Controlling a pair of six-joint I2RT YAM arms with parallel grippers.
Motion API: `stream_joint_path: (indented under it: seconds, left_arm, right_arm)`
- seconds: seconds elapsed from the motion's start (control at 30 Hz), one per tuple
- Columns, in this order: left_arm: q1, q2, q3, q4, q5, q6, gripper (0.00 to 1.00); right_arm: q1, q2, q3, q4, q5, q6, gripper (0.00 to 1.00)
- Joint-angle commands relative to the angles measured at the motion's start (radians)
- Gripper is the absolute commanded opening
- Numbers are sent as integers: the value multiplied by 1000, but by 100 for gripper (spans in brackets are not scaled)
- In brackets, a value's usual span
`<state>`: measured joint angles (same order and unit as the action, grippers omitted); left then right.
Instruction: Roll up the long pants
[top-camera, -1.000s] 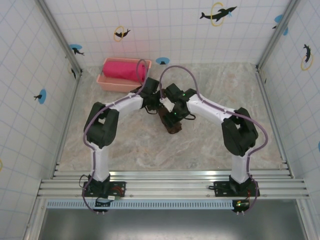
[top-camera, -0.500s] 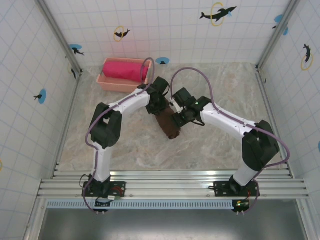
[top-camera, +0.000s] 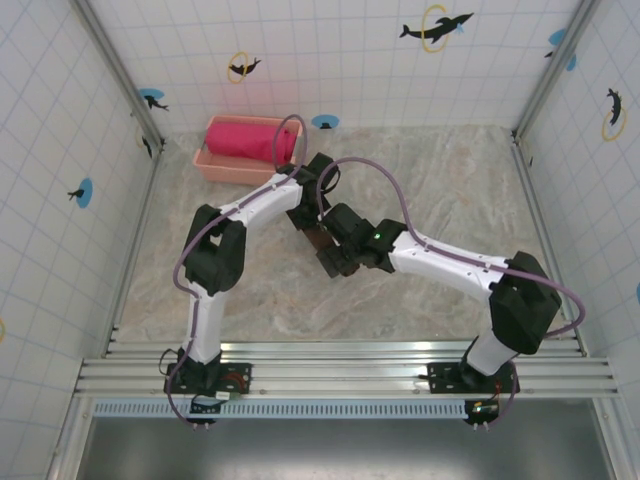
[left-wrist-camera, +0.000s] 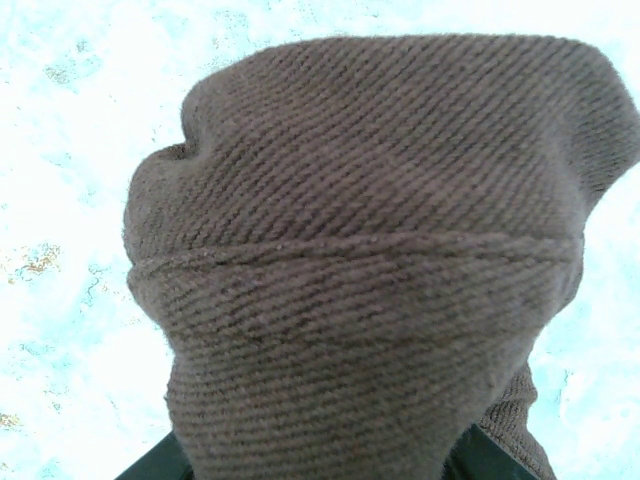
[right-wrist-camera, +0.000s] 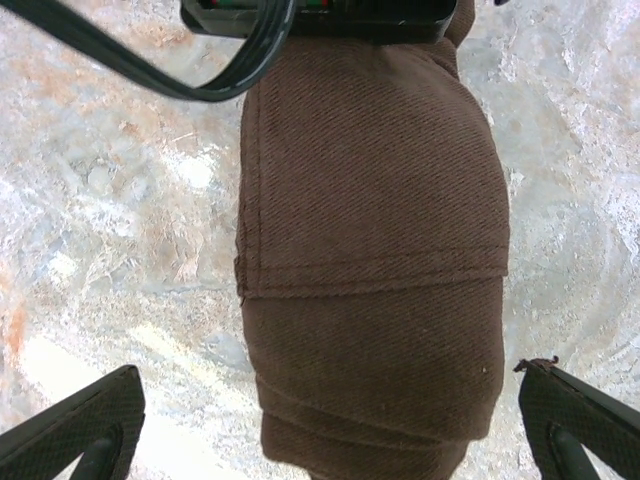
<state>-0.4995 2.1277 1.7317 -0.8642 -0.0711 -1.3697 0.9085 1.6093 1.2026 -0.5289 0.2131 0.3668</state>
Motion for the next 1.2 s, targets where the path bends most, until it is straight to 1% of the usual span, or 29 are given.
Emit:
stream_joint_path:
  seconds: [0.0, 0.1, 0.2, 0.3, 0.43, 0.47, 0.57, 0.63, 0.67, 0.73, 0.77, 0.8, 0.83, 0.9, 0.93, 0.97, 1.0, 1.1, 1.17]
  left_arm:
    - [10, 116, -77, -277, -22, -22, 0]
    - [9, 121, -67, -283, -29, -10, 0]
    - [9, 123, -67, -287, -32, -3, 0]
    - [10, 124, -69, -285, -33, -1, 0]
    - [12, 126, -66, -280, -26, -10, 0]
    - [11, 127, -64, -275, -25, -12, 0]
    - [24, 130, -57, -262, -6, -18, 0]
    - [35, 125, -61, -247, 7, -20, 0]
    - [40, 118, -69, -231, 13, -19, 0]
    - [53, 92, -110, -168, 37, -2, 0]
    - [66, 67, -154, -105, 58, 15, 0]
    - [82, 35, -206, -33, 80, 25, 3]
    - [90, 3, -251, 18, 87, 22, 14]
    - [116, -87, -336, 115, 68, 29, 50]
    - [127, -124, -360, 131, 50, 34, 85]
    - [144, -162, -379, 150, 35, 54, 98]
    - [164, -191, -385, 180, 44, 86, 98]
    - [218, -236, -331, 158, 57, 133, 98]
    - [240, -265, -305, 178, 76, 142, 98]
  right_arm:
    - [-10, 55, -7, 87, 10, 3, 99]
    - [-22, 111, 2, 127, -4, -18, 99]
    - [-47, 164, 10, 172, -57, -19, 99]
    - [-53, 215, 14, 181, -91, -23, 99]
    - [-50, 251, -27, 238, -130, -1, 99]
    - [-46, 254, -41, 242, -131, 1, 91]
    - [-34, 269, -87, 237, -116, 11, 45]
    - [-32, 274, -129, 245, -105, 18, 12]
    - [-34, 277, -146, 248, -106, 22, 1]
    - [-37, 278, -178, 255, -112, 25, 0]
    - [-42, 275, -196, 263, -119, 26, 0]
    - [-45, 269, -209, 268, -123, 29, 0]
    - [-48, 266, -218, 269, -123, 28, 0]
    - [-54, 258, -225, 263, -127, 21, 0]
    - [-57, 255, -228, 259, -128, 18, 0]
    - [-60, 252, -225, 255, -131, 13, 0]
    - [-62, 250, -225, 251, -132, 8, 0]
    - [-64, 248, -211, 230, -135, -12, 0]
    - [-65, 247, -199, 215, -136, -25, 0]
